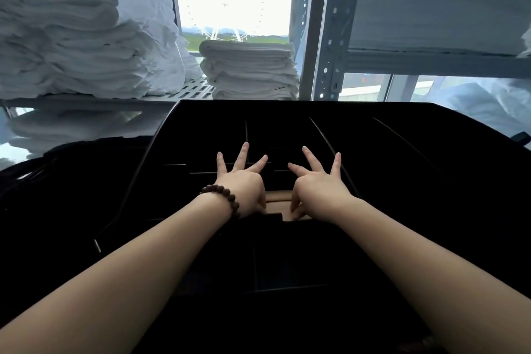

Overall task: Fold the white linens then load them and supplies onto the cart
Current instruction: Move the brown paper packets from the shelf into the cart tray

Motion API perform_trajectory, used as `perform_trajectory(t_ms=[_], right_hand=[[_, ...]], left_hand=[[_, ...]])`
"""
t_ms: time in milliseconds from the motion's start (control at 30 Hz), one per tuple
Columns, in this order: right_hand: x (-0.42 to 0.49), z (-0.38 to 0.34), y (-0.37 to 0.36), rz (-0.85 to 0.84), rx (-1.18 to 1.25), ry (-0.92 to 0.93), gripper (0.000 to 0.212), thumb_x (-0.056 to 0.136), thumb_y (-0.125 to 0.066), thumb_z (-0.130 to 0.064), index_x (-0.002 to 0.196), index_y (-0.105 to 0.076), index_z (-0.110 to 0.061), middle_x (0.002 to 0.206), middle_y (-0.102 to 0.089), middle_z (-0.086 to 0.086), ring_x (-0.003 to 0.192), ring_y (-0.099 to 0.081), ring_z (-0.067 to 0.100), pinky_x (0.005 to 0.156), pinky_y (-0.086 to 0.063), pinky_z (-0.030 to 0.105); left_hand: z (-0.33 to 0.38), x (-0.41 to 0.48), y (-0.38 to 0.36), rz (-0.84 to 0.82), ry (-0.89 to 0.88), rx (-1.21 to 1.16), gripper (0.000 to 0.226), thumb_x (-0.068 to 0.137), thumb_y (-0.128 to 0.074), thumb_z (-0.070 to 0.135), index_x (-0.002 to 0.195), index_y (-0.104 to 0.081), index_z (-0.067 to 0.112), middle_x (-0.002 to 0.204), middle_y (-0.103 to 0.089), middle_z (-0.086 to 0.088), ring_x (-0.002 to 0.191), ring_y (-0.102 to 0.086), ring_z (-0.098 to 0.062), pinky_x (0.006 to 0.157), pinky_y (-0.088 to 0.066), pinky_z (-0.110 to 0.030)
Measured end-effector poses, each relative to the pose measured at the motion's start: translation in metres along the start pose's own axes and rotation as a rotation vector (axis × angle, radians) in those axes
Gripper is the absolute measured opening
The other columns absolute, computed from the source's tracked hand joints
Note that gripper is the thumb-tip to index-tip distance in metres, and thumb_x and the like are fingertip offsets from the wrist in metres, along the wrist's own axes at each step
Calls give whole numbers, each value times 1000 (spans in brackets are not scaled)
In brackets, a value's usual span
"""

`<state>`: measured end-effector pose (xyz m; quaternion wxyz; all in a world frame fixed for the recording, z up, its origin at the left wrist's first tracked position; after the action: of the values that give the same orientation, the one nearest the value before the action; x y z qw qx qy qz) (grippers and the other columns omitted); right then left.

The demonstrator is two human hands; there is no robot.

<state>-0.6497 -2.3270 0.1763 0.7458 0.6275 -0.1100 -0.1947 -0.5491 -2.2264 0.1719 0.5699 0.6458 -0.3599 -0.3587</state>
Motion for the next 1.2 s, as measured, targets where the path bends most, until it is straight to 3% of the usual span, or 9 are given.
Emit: perform_trajectory(t_ms=[200, 300, 467, 600, 833, 1200], right_hand=[[-4, 4, 0, 45, 20, 0, 28, 80, -70, -45, 105, -70, -33, 162, -7, -4, 142, 29, 28, 102, 11, 76], [-6, 8, 1, 82, 51, -8, 33, 81, -66, -52, 110, -68, -35, 161, -9, -3, 143, 28, 27, 103, 13, 74], [-12, 18, 4, 189, 108, -35, 54, 87, -54, -61, 133, -51, -34, 159, -17, 1, 146, 17, 25, 107, 9, 69], [-24, 28, 13, 314, 177, -91, 57, 90, -53, -55, 140, -42, -31, 153, -29, 0, 147, -4, 22, 114, -6, 60], [-60, 56, 25, 527, 251, -251, 46, 95, -47, -44, 138, -45, -27, 141, -46, -1, 137, -31, 20, 111, -28, 45], [-167, 134, 7, 638, 276, -584, 43, 98, -44, -40, 137, -50, -22, 139, -49, -2, 134, -36, 18, 109, -32, 42]], left_hand=[[-4, 1, -1, 31, 35, -67, 31, 81, -66, 55, 105, -70, 36, 160, 9, 14, 138, 37, -27, 108, 17, -65], [-4, 0, 2, 46, 63, -117, 34, 85, -61, 54, 116, -65, 40, 161, 4, 6, 142, 29, -29, 108, 14, -65], [0, -9, 18, 165, 87, -180, 49, 90, -55, 49, 137, -48, 34, 157, -24, -3, 147, -11, -26, 115, -11, -55], [11, -19, 31, 352, 66, -170, 49, 90, -53, 48, 135, -47, 30, 140, -46, 2, 130, -40, -21, 104, -34, -44], [55, -26, 49, 503, 1, -297, 49, 90, -52, 47, 134, -48, 24, 135, -51, 4, 126, -44, -19, 100, -38, -40], [188, -25, 68, 573, -246, -508, 54, 94, -49, 43, 142, -39, 21, 142, -46, 3, 134, -36, -17, 106, -31, -37]])
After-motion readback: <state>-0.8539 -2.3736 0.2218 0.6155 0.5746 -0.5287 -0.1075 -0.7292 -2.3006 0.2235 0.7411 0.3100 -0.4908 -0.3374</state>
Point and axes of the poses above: each hand's wrist, its own x-axis towards the middle knuckle, its own y-axis out of the back of the hand, z = x × y, the point moved 4 cm from there along x, towards the middle knuckle
